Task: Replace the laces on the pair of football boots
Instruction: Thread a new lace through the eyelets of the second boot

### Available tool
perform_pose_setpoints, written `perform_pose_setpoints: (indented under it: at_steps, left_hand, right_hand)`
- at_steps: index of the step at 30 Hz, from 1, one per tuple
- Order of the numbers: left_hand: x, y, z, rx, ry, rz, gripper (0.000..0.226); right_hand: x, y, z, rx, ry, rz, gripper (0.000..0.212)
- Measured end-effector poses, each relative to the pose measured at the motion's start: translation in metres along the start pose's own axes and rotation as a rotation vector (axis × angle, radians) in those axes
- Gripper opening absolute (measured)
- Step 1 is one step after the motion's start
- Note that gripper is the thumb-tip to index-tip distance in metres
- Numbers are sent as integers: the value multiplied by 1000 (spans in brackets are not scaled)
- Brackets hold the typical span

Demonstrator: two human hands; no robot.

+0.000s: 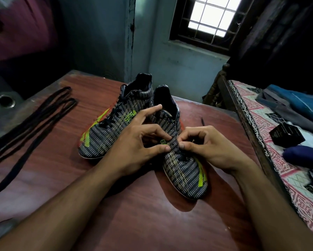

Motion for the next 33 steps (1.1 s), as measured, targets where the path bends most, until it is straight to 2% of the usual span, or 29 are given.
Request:
perform_pose_setpoints:
  at_steps: [2,7,13,18,22,23,25,28,33]
  left_hand:
    - [0,-2,-1,17,-2,5,20]
    - [0,-1,-2,-9,-3,8,26]
    - [3,5,-1,-174,48,-35,19]
    - [4,14,-1,-242,71,-44,15]
    - [4,10,6,9,208,30,2]
    - [4,6,7,108,238,75,6]
    - [3,1,6,320,259,168,15]
    - [1,5,2,565,242,276,18]
    - [1,0,3,552,301,325,20]
  right_hand:
    - [-2,0,-3,19,-12,12,2]
    - [-3,2,-3,103,59,10,11]
    - [-2,1,5,96,169,-21,11]
    - [2,-7,7,121,116,11,13]
    - [7,-13,27,136,329,109,34]
    - [7,-13,27,181,324,117,41]
    - [5,-11,20,237,207,101,60]
    - [6,-10,8,320,79,64,85]
    - [7,-10,5,347,78,63,89]
Point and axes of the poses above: each hand's wrist, its own x-axis away from the middle knuckle, its own z-axis out of the back of the hand, y = z × x, the point moved 6 cm from there along -x, towards the middle knuckle, and after that the axes turned 2 degrees about x, right-handed, at the moved point
